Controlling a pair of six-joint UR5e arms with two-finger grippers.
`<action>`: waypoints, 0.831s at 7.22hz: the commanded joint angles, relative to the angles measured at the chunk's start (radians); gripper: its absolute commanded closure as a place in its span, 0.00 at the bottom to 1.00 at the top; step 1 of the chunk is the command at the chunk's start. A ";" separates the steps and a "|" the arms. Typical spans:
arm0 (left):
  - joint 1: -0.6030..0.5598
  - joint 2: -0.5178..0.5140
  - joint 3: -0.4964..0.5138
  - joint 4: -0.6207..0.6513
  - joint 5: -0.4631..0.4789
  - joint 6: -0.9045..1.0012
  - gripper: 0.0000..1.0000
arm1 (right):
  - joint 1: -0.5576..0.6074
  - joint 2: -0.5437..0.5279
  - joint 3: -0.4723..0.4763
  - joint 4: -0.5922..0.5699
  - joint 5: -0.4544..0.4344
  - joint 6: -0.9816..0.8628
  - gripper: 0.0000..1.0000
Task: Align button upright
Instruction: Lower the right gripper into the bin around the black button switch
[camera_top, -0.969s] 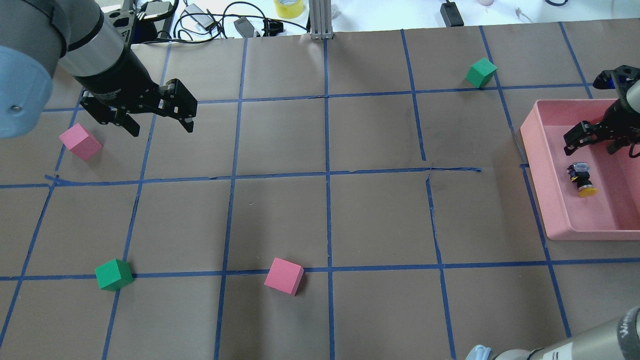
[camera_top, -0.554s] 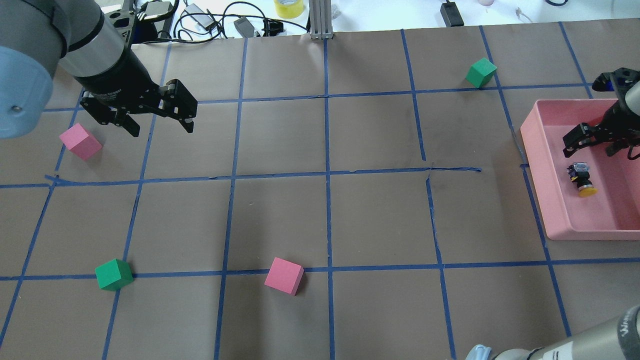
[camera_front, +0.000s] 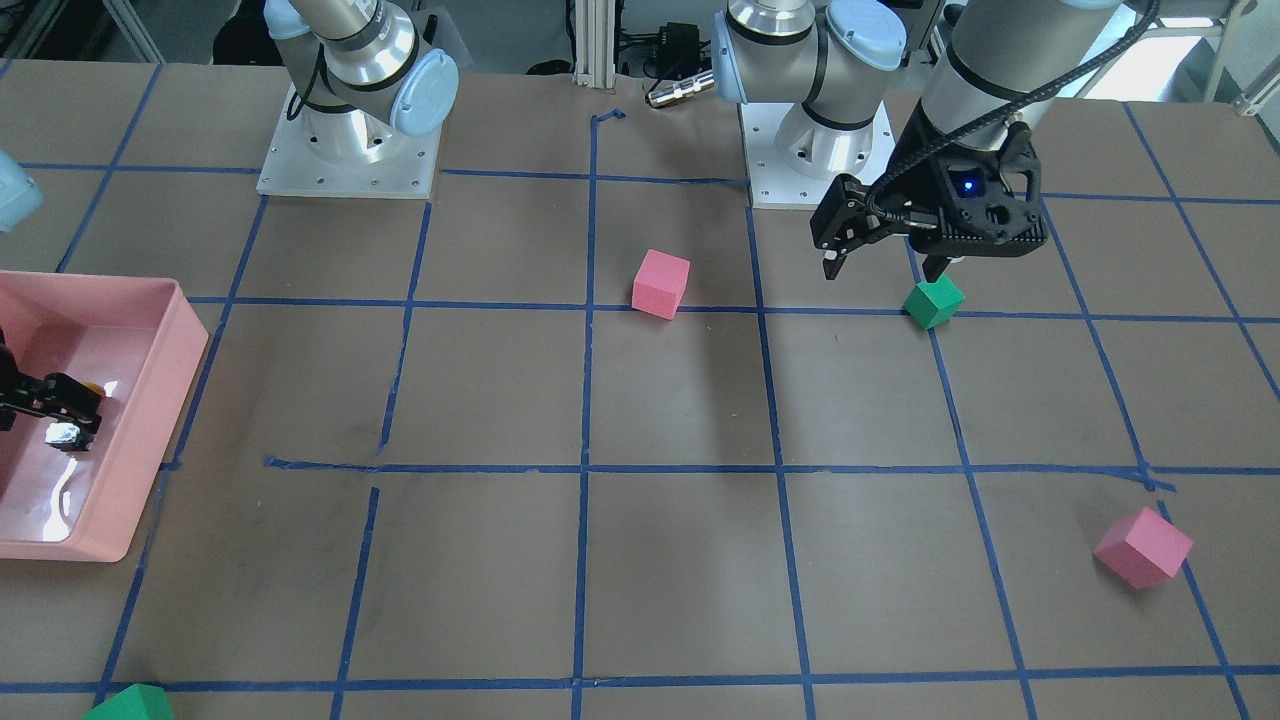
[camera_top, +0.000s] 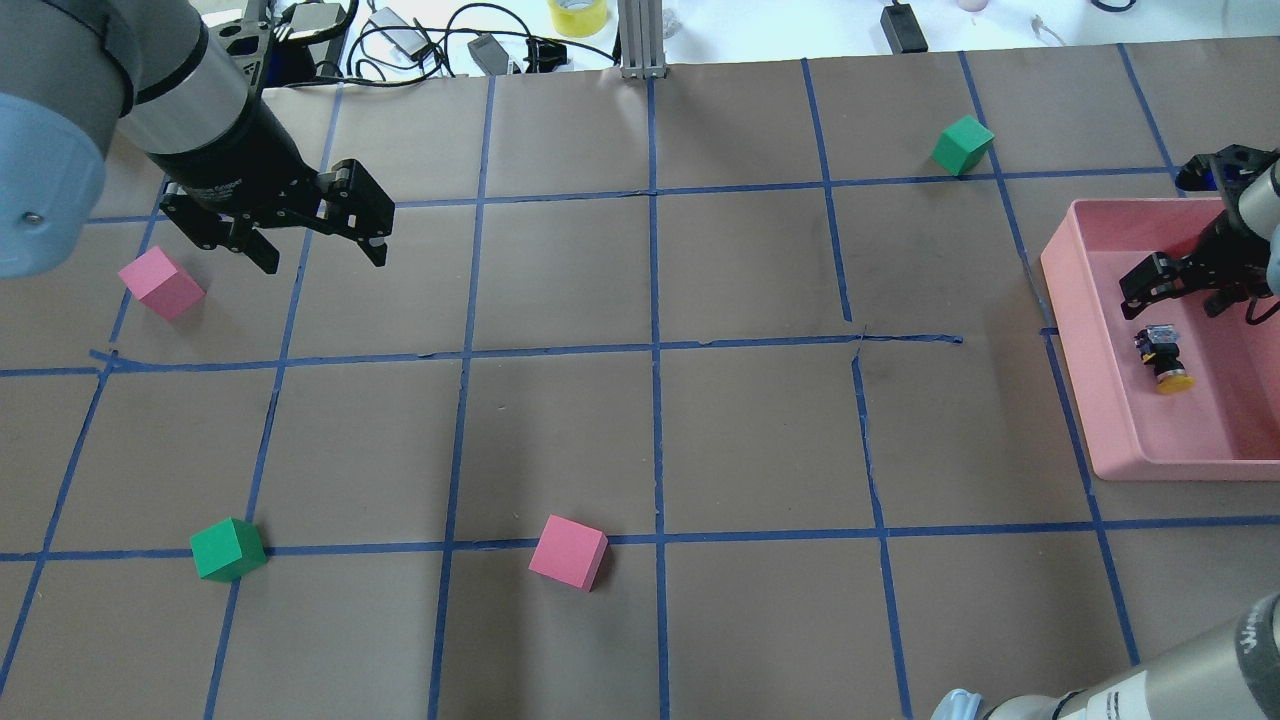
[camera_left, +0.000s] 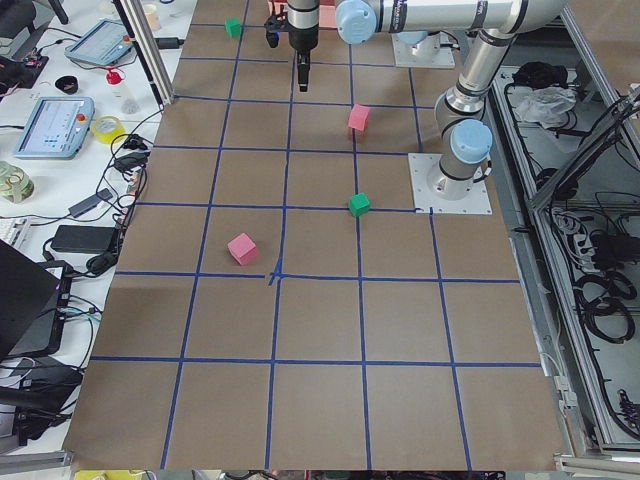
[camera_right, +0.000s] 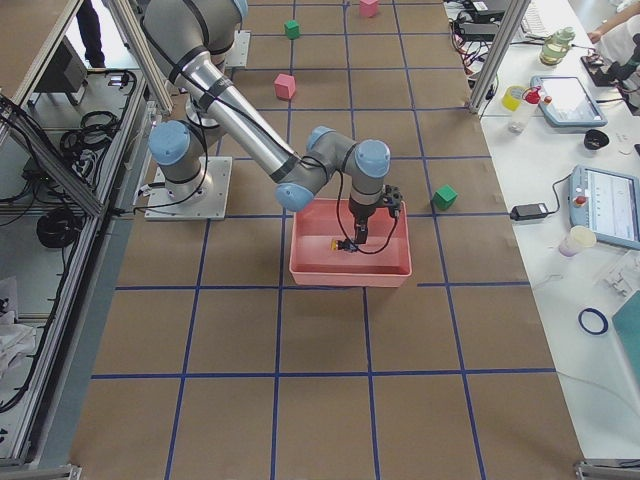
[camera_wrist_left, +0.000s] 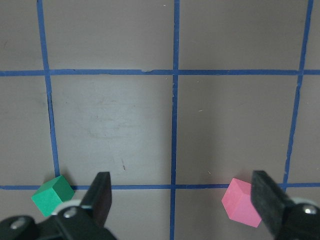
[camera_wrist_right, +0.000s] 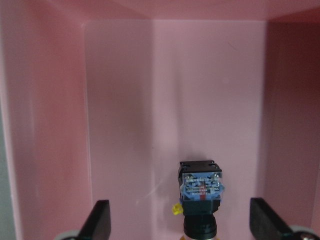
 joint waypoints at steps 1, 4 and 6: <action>0.000 0.003 0.001 0.001 0.002 0.003 0.00 | 0.000 0.022 0.000 -0.008 0.000 0.000 0.03; 0.000 0.003 -0.001 0.000 0.002 0.007 0.00 | 0.000 0.042 0.000 -0.029 -0.001 0.000 0.02; 0.000 0.003 -0.001 0.000 0.002 0.010 0.00 | -0.001 0.043 0.002 -0.028 -0.003 0.000 0.02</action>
